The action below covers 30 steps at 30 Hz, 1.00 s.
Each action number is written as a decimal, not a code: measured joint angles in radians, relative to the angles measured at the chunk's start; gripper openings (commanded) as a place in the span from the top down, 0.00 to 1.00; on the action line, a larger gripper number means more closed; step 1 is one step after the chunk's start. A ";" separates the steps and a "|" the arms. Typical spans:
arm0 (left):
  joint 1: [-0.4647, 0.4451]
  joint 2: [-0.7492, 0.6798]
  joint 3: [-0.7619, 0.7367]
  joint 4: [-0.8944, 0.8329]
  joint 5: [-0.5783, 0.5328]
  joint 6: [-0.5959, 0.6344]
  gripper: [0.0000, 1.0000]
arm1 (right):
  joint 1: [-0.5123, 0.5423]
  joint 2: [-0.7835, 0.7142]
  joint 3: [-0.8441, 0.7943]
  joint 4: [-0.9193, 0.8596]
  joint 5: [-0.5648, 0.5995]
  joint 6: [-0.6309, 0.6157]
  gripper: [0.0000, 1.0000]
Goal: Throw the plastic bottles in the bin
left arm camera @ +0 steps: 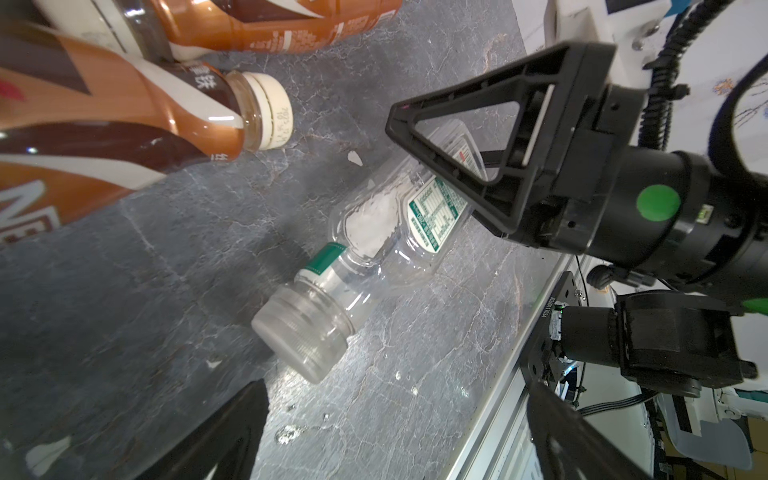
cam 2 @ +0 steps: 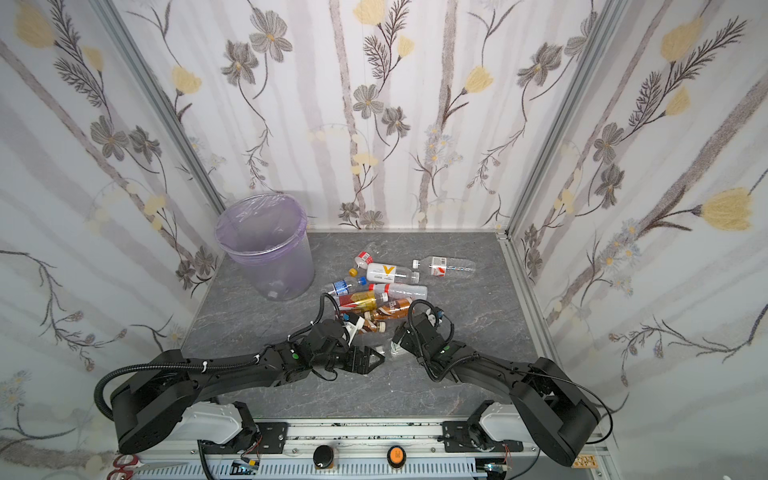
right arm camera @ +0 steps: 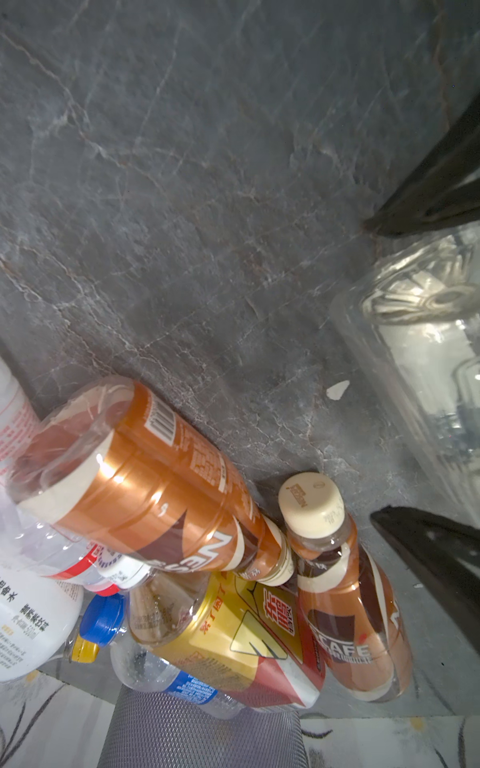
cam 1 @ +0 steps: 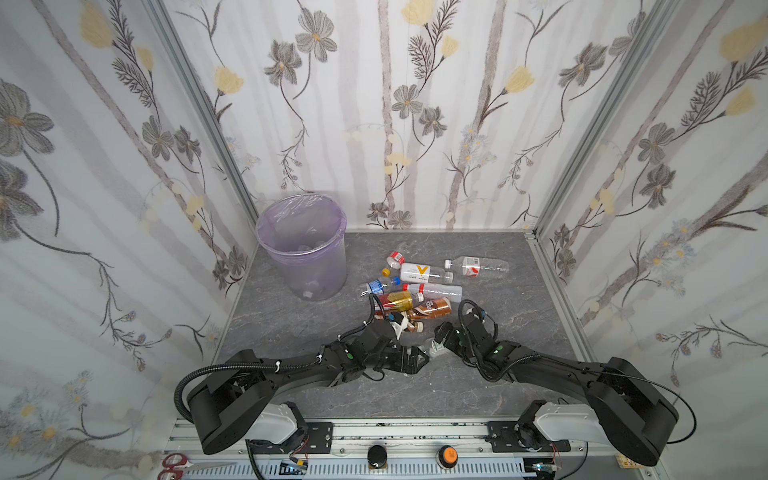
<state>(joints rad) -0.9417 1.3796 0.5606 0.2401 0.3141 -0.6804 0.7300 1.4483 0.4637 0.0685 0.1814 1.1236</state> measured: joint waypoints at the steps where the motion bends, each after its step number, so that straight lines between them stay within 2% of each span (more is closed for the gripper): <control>1: 0.000 0.009 0.002 0.003 0.000 0.000 0.00 | 0.000 0.004 0.001 0.004 0.000 0.001 0.00; 18: 0.002 0.075 0.010 0.008 -0.027 0.000 0.00 | -0.010 0.117 0.123 0.033 0.010 0.001 0.00; 30: 0.000 0.138 0.085 0.011 -0.034 0.001 0.00 | -0.089 0.134 0.135 0.056 -0.002 -0.019 0.00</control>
<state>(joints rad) -0.9421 1.5173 0.6456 0.2508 0.2806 -0.6796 0.6407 1.5822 0.5987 0.1246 0.1795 1.1049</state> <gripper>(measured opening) 0.997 0.996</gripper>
